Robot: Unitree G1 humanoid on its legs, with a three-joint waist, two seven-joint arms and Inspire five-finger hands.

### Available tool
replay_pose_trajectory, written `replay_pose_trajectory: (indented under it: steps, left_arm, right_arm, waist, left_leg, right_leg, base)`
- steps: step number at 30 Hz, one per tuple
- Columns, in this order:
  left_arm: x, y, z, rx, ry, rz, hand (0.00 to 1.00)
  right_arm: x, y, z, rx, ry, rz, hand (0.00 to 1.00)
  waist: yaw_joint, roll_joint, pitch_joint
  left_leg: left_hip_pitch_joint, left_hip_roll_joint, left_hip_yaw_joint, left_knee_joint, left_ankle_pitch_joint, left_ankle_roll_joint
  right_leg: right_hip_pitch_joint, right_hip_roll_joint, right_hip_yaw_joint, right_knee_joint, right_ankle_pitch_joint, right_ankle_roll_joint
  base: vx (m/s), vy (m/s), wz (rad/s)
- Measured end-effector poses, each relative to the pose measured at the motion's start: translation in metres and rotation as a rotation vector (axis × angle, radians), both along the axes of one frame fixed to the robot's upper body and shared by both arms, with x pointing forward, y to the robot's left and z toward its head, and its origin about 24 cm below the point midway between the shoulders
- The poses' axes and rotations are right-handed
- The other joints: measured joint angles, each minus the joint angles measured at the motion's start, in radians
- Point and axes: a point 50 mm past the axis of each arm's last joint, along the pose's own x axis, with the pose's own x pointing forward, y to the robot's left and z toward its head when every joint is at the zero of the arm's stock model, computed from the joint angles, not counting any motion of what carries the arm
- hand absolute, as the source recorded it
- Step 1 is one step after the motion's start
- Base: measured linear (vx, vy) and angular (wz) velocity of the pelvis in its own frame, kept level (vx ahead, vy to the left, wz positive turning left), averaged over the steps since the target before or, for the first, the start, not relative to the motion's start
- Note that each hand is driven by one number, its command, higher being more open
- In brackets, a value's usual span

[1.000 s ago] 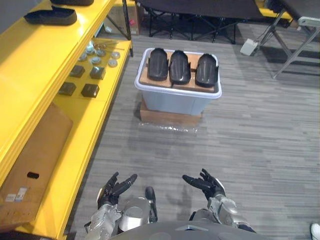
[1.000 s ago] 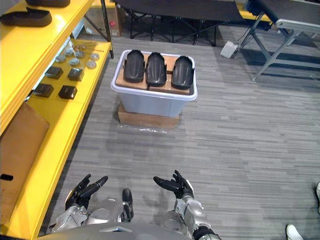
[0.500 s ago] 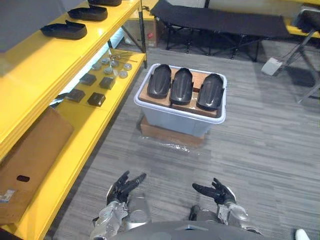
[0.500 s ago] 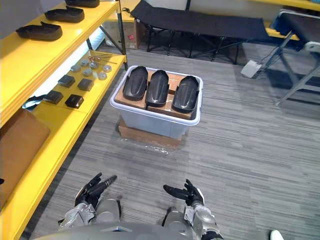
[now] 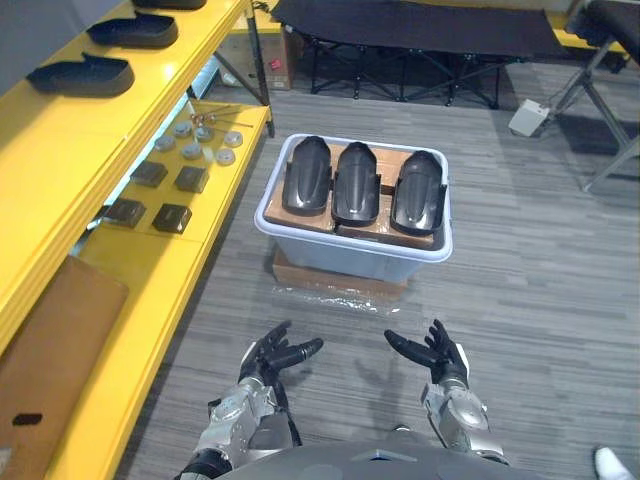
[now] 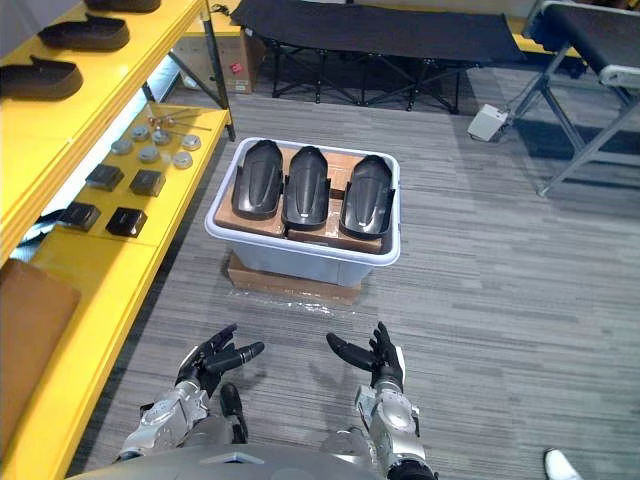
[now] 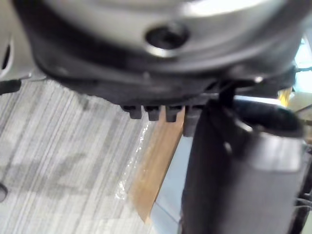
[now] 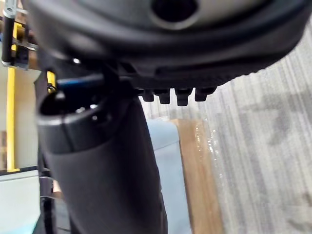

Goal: Walk over and take three plastic housings, then place them on the shelf

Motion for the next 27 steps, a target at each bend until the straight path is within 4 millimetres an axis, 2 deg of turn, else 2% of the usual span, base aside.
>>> replay_pose_trajectory:
  steps: [2, 5, 9, 12, 14, 15, 16, 20, 22, 24, 25, 27]
  left_arm:
    - [-0.001, 0.001, -0.001, 0.002, 0.009, -0.001, 1.00]
    - [-0.017, 0.009, -0.007, 0.021, 0.059, 0.005, 1.00]
    - [-0.024, 0.018, -0.010, 0.041, 0.083, 0.007, 1.00]
    - [-0.024, 0.029, -0.009, 0.050, 0.075, 0.030, 1.00]
    - [-0.024, 0.037, -0.008, 0.064, 0.068, 0.042, 1.00]
    - [-0.022, 0.042, -0.006, 0.070, 0.054, 0.058, 1.00]
    - [-0.017, 0.047, -0.002, 0.080, 0.014, 0.065, 1.00]
    - [-0.010, 0.053, 0.002, 0.088, -0.017, 0.081, 1.00]
    - [-0.006, 0.057, 0.005, 0.087, -0.033, 0.095, 1.00]
    - [-0.004, 0.060, 0.008, 0.096, -0.054, 0.092, 1.00]
    - [-0.005, 0.061, 0.007, 0.100, -0.049, 0.092, 1.00]
    - [-0.009, 0.063, 0.004, 0.098, -0.026, 0.104, 1.00]
  right_arm:
    - [0.002, 0.000, 0.003, -0.012, -0.016, -0.005, 1.00]
    - [0.014, -0.003, 0.021, -0.015, -0.112, -0.009, 1.00]
    - [0.028, -0.021, 0.034, 0.005, -0.188, -0.029, 1.00]
    - [0.056, -0.041, 0.052, 0.026, -0.270, -0.078, 1.00]
    - [0.082, -0.058, 0.070, 0.022, -0.326, -0.118, 1.00]
    - [0.102, -0.069, 0.087, 0.018, -0.373, -0.146, 1.00]
    - [0.125, -0.084, 0.114, 0.004, -0.438, -0.189, 1.00]
    - [0.155, -0.113, 0.171, -0.043, -0.564, -0.280, 1.00]
    - [0.172, -0.131, 0.217, -0.083, -0.653, -0.320, 1.00]
    - [0.178, -0.141, 0.240, -0.086, -0.684, -0.350, 1.00]
    - [0.179, -0.149, 0.251, -0.100, -0.686, -0.371, 1.00]
    - [0.177, -0.160, 0.255, -0.115, -0.645, -0.412, 1.00]
  waist:
    - [0.003, 0.001, 0.000]
    - [0.001, -0.013, -0.001]
    - [0.005, -0.032, -0.008]
    - [0.009, -0.052, 0.003]
    - [0.021, -0.061, 0.016]
    - [0.037, -0.063, 0.038]
    - [0.054, -0.064, 0.073]
    - [0.082, -0.058, 0.136]
    - [0.095, -0.039, 0.188]
    - [0.104, -0.028, 0.222]
    - [0.113, -0.022, 0.242]
    - [0.118, -0.021, 0.249]
  left_leg:
    - [0.002, -0.007, 0.007, -0.001, -0.001, 0.000]
    - [0.016, -0.004, 0.024, -0.001, -0.002, 0.002]
    - [0.020, -0.004, 0.020, -0.004, -0.002, 0.002]
    - [-0.009, -0.003, 0.002, -0.006, -0.002, 0.002]
    - [-0.053, 0.013, -0.012, -0.006, 0.008, 0.012]
    - [-0.081, 0.026, -0.015, -0.006, 0.020, 0.016]
    - [-0.118, 0.036, -0.029, -0.006, 0.033, 0.016]
    - [-0.168, 0.040, -0.046, -0.002, 0.047, 0.018]
    - [-0.212, 0.052, -0.055, 0.027, 0.056, 0.016]
    - [-0.240, 0.063, -0.064, 0.055, 0.060, 0.018]
    - [-0.256, 0.068, -0.070, 0.070, 0.069, 0.029]
    - [-0.298, 0.069, -0.084, 0.095, 0.074, 0.031]
  right_leg:
    - [-0.002, -0.003, 0.004, 0.000, 0.001, 0.004]
    - [-0.002, -0.003, 0.001, 0.000, 0.007, 0.015]
    - [0.003, -0.003, -0.013, 0.003, 0.014, 0.024]
    - [-0.012, -0.004, -0.038, 0.020, 0.017, 0.027]
    - [-0.059, 0.001, -0.050, 0.040, 0.027, 0.019]
    - [-0.090, 0.013, -0.063, 0.047, 0.046, 0.009]
    - [-0.121, 0.023, -0.086, 0.053, 0.063, -0.005]
    - [-0.151, 0.025, -0.123, 0.063, 0.066, -0.015]
    - [-0.182, 0.022, -0.154, 0.096, 0.048, -0.037]
    - [-0.206, 0.021, -0.161, 0.124, 0.034, -0.047]
    - [-0.221, 0.018, -0.160, 0.148, 0.026, -0.046]
    - [-0.257, 0.009, -0.167, 0.186, 0.016, -0.042]
  base:
    - [0.06, 0.042, -0.15]
    - [0.06, -0.016, -0.16]
    - [0.01, -0.003, 0.01]
    - [-0.04, 0.006, 0.18]
    - [-0.11, 0.021, 0.15]
    - [-0.16, 0.042, 0.13]
    - [-0.19, 0.053, 0.17]
    - [-0.12, 0.040, 0.26]
    - [-0.14, 0.020, 0.21]
    - [-0.11, 0.006, 0.13]
    - [-0.12, 0.004, 0.08]
    - [-0.07, 0.002, 0.15]
